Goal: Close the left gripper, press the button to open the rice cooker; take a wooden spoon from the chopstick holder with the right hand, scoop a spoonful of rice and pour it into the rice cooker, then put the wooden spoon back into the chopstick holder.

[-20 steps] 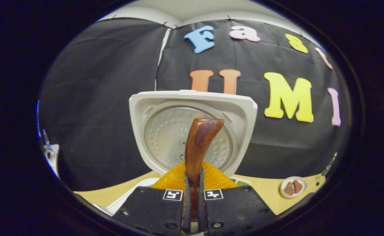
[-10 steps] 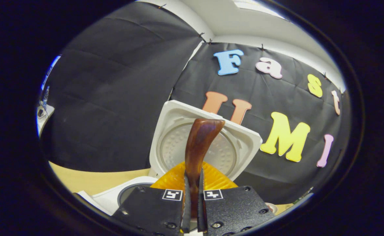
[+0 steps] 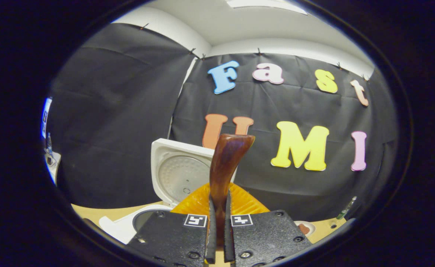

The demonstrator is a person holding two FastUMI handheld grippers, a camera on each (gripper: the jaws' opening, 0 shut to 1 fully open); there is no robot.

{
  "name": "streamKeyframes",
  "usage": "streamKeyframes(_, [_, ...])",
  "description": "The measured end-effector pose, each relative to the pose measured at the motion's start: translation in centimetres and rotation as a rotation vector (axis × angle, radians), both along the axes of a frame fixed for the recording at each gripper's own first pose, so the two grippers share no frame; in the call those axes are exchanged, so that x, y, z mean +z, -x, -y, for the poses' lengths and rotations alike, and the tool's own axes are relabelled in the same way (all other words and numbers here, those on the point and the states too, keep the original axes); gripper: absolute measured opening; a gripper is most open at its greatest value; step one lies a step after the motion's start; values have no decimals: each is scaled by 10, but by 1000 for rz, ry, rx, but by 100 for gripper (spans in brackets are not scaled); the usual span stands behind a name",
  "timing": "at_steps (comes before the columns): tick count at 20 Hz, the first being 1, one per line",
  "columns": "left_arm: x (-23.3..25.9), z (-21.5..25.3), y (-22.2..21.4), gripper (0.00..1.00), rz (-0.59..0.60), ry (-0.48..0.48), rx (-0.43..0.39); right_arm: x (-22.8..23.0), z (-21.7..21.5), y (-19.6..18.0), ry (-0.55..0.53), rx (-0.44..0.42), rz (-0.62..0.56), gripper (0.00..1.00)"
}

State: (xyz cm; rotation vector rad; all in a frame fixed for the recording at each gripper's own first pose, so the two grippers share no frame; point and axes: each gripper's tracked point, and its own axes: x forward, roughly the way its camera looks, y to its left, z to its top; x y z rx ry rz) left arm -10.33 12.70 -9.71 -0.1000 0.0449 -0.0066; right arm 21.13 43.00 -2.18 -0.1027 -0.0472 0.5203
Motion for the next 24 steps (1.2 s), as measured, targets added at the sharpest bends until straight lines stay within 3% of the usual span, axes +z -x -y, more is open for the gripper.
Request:
streamKeyframes(10, [14,27,-12,94,34,-20,-10,36,156,21,-177,-108,-79,10])
streamKeyframes(17, [20,45,-40,94,39,-35,-16,16,242,32,-213,-161,-115,11])
streamKeyframes(24, [26,68,-85,94,45,-52,-22,-21,329,15,-216,-267,-174,11])
